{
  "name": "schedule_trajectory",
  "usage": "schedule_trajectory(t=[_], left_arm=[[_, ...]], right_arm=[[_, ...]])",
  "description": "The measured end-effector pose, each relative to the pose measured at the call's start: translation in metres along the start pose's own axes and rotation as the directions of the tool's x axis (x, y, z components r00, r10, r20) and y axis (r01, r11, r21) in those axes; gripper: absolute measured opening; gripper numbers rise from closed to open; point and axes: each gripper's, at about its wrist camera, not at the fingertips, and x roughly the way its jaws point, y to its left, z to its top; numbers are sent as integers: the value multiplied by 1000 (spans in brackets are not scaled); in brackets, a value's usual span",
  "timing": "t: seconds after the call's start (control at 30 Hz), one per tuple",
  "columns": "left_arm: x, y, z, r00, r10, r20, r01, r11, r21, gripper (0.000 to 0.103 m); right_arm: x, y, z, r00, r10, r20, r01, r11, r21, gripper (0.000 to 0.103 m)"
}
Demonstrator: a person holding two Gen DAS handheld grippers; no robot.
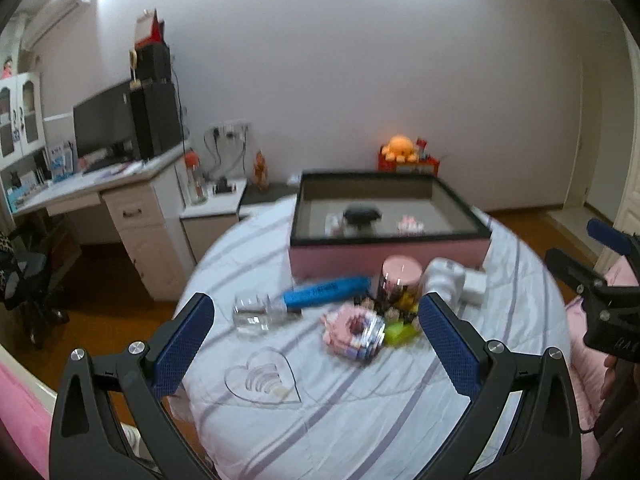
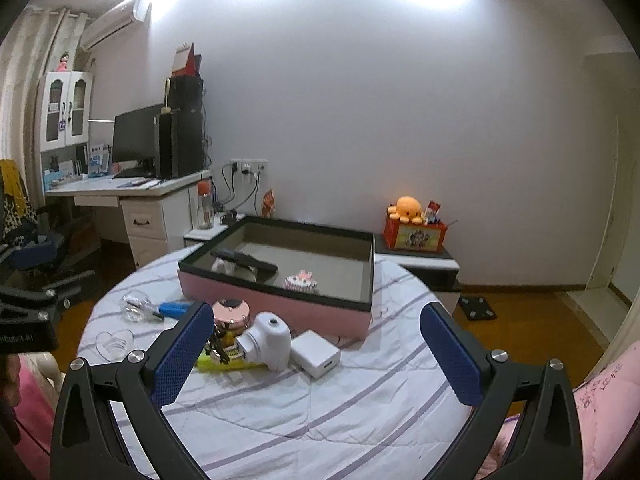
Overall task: Organize rigid objects
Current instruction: 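Withdraw both tools from the pink box back toward the clutter, then grasp the pink block donut with the left tool while the right tool grasps the white charger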
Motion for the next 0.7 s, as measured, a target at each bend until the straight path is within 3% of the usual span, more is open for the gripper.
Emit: schedule_trajectory(t=[0.37,0.6,0.7], left_arm=[[68,-12,-21,982,-62,-176,64,998,3,103],[99,-15,-24,971,-89,-222,91,996,1,103],[108,-13,-25,967,-115,-228,113,993,-19,94]], right_arm=[[62,-19,-31,989,31,-144,-23,998,57,103],[95,-32,-44,976,53,-211,-33,995,96,103],[105,-36,-45,971,63,-230,-39,993,108,103]])
